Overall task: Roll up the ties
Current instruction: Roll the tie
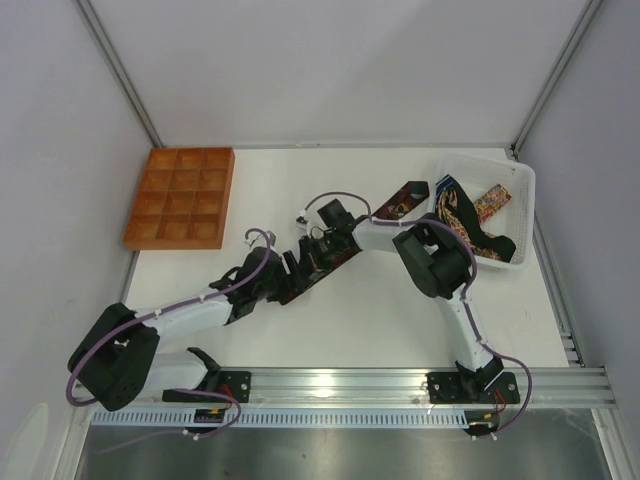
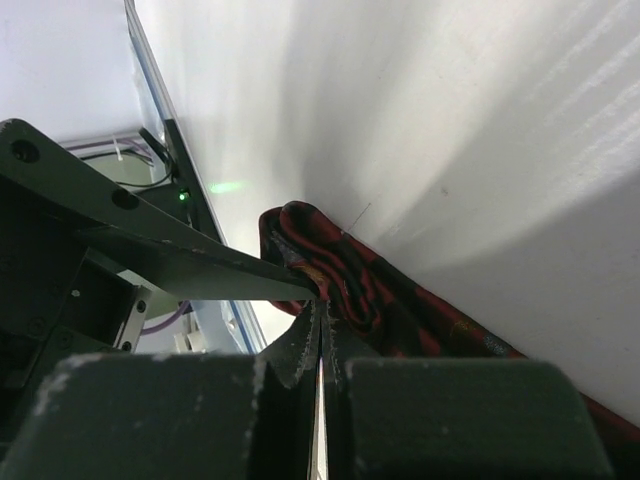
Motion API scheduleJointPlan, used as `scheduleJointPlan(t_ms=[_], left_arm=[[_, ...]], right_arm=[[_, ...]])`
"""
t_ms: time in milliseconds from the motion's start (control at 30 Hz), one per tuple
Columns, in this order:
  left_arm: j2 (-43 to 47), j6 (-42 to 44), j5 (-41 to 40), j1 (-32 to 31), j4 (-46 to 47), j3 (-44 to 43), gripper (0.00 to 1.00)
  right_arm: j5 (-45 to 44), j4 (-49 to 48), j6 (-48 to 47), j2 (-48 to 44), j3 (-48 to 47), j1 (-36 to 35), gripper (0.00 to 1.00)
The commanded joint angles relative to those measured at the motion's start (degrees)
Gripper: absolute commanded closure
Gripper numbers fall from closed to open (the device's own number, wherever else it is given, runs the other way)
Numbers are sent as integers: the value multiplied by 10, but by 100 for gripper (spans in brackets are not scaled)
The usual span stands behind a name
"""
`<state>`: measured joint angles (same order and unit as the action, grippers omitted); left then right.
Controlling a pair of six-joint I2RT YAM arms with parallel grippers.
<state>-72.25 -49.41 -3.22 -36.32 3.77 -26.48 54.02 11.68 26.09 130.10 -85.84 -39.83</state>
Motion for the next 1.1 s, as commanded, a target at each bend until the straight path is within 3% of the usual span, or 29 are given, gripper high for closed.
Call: scheduleJointPlan(t_ms=[0,267,400,633,767,1067], left_arm=[[28,38,9,0,-92,-6,27],[148,159,8,0,-278,-106,12],[168,243,1,-2,-283,-131,0],[83,289,-8,-4,-262,-134,0],[33,317,-56,-26,-245,-135,2],[-67,431,-114,-77,-213,-177,11]], right_arm=[[-42,12,-43,16,2,5,100],[-18,26,-106,37,-13,12,100],[5,44,-140,39,-23,16,100],[45,99,-194,57,-58,27,100],[55,106,-198,63,-63,33,100],[70,113,-206,68,-65,35,100]])
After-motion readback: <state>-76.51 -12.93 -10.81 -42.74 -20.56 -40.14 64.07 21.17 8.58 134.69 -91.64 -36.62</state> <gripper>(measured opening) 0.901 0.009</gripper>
